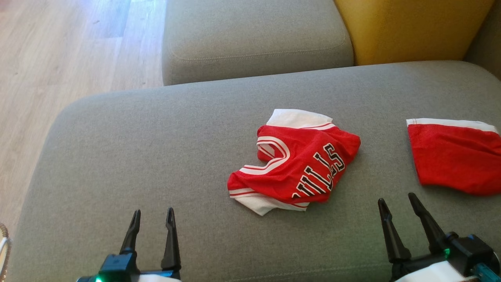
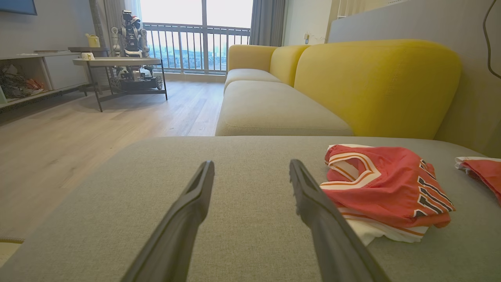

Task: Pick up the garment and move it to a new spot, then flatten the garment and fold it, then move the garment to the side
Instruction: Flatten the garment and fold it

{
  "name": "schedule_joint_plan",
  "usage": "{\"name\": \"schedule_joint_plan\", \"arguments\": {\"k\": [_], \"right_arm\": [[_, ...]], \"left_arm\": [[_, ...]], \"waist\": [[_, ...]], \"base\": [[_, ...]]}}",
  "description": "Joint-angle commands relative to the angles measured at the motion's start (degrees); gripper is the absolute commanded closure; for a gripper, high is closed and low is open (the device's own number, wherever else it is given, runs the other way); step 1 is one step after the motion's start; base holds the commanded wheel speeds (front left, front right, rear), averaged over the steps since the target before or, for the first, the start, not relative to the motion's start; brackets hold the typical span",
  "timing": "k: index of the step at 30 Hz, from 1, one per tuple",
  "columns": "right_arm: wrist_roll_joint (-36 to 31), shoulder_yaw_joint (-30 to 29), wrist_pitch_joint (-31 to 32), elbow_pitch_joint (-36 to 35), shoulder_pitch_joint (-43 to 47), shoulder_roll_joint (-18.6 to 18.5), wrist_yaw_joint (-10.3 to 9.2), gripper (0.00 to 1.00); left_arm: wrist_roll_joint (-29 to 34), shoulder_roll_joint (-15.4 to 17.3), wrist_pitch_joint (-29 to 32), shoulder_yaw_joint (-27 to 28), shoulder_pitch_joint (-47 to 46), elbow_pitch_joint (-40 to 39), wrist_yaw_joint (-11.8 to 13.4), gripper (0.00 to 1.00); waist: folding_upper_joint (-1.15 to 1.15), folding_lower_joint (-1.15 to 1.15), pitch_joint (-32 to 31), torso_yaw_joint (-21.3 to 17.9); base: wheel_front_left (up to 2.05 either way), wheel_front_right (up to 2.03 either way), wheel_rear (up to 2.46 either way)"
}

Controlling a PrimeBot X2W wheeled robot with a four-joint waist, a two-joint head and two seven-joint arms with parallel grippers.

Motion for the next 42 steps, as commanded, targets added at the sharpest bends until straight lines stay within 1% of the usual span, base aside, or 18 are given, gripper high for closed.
{"name": "schedule_joint_plan", "arguments": {"k": [1,8,13,16,18,19,20,21,23,26,29,31,37,38,42], "right_arm": [[-0.53,1.53,-0.54,-1.6,-2.11,-0.5,-0.02,0.0],[-1.04,1.92,-0.54,-1.37,-2.55,-0.5,-0.02,0.0],[-1.45,2.59,-0.54,-1.22,-2.99,-0.5,-0.02,0.0],[-1.81,3.26,-0.54,-1.05,-3.51,-0.5,-0.02,0.0],[-1.95,3.38,-0.54,-1.08,-3.92,-0.5,-0.02,0.0],[-1.95,3.38,-0.54,-1.08,-3.92,-0.5,-0.02,0.0],[-2.13,3.54,-0.54,-1.08,-4.19,-0.5,-0.02,0.0],[-2.13,3.54,-0.54,-1.08,-4.19,-0.5,-0.02,0.0],[-2.38,3.84,-0.54,-0.99,-4.57,-0.5,-0.02,0.0],[-2.5,4.38,-0.54,-0.84,-5.48,-0.5,-0.02,0.0],[-2.18,5.66,-0.54,-0.74,-6.38,-0.5,-0.02,0.0],[-1.98,6.25,-0.54,-0.95,-6.92,-0.5,-0.02,0.0],[-1.93,7.7,-0.54,-0.89,-8.82,-0.5,-0.02,0.0],[-1.75,8.24,-0.54,-0.56,-9.61,-0.5,-0.02,0.0],[-1.45,8.72,-0.54,-0.49,-11.09,-0.5,-0.02,0.0]], "left_arm": [[0.29,-0.49,-0.52,1.55,-2.74,-1.52,-0.08,0.0],[-0.81,-0.49,-0.52,1.61,-2.9,-0.75,-0.47,0.0],[-1.6,-0.49,-0.52,1.53,-4.31,1.81,-2.43,0.0],[-2.46,-0.5,-0.52,1.58,-6.01,4.62,-4.17,0.0],[-3.0,-0.5,-0.52,1.46,-7.28,7.17,-5.78,0.0],[-3.0,-0.5,-0.52,1.46,-7.28,7.17,-5.78,0.0],[-3.16,-0.5,-0.52,1.23,-8.88,10.36,-7.14,0.0],[-3.16,-0.5,-0.52,1.23,-8.88,10.36,-7.14,0.0],[-3.59,-0.5,-0.52,1.01,-11.15,12.88,-8.29,0.0],[-6.8,-0.5,-0.52,0.0,-14.72,16.18,-10.44,0.0],[-9.17,-0.5,-0.52,-1.72,-18.5,20.76,-11.85,0.0],[-9.89,-0.5,-0.52,-2.89,-21.32,24.29,-12.29,0.0],[-11.07,-0.5,-0.48,-4.05,-29.21,33.55,-12.15,0.0],[-11.11,-0.48,-0.44,-4.0,-31.23,36.39,-12.28,0.0],[-11.59,-0.44,-0.31,-4.17,-33.93,41.13,-13.28,0.0]], "waist": [[0.0,0.0,-0.08,0.03],[0.0,0.0,-0.2,-0.56],[0.0,0.0,0.68,-1.86],[0.0,0.0,1.55,-3.03],[0.0,0.0,2.14,-3.87],[0.0,0.0,2.14,-3.87],[0.0,0.0,2.76,-4.62],[0.0,0.0,2.76,-4.62],[0.0,0.0,3.49,-5.36],[0.0,0.0,4.73,-6.38],[0.0,0.0,6.08,-7.46],[0.0,0.0,7.29,-8.11],[0.0,0.0,11.46,-9.75],[0.0,0.0,12.6,-10.27],[0.0,0.0,14.07,-11.24]], "base": [[0.0,0.0,0.0],[0.0,0.0,0.0],[0.0,0.0,0.0],[0.0,0.0,0.0],[0.0,0.0,0.0],[0.0,0.0,0.0],[0.0,0.0,0.0],[0.0,0.0,0.0],[0.0,0.0,0.0],[0.0,0.0,0.0],[0.0,0.0,0.0],[0.0,0.0,0.0],[0.0,0.0,0.0],[0.0,0.0,0.0],[0.0,0.0,0.0]]}}
